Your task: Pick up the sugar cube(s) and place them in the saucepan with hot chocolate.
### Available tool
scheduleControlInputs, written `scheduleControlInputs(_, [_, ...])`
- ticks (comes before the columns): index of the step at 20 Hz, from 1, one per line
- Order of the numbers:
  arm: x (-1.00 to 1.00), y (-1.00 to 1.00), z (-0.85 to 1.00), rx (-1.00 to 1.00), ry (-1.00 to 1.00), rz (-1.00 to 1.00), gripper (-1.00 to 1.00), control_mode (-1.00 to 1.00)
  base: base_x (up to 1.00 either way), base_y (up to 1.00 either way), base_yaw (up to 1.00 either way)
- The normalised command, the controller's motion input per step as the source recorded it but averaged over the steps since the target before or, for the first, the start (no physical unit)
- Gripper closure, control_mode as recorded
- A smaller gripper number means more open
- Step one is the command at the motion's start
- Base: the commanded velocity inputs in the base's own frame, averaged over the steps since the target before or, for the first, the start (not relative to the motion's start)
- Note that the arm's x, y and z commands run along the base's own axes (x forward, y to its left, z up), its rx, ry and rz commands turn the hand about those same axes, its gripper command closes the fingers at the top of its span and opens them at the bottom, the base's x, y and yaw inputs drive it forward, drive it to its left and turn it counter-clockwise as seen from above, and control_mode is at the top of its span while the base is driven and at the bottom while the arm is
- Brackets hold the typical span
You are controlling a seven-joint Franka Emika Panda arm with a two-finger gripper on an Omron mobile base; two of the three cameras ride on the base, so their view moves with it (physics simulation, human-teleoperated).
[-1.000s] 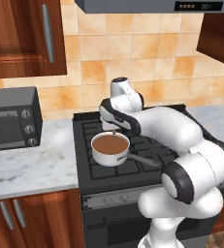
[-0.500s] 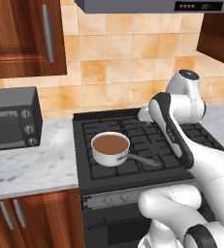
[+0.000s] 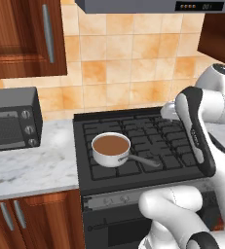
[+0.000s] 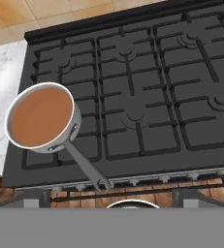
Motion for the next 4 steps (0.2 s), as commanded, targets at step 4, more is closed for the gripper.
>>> scheduleControlInputs(4, [-0.74, -0.65, -0.02, 0.0, 0.0, -0.03, -1.0, -1.0, 0.0, 0.0, 0.0])
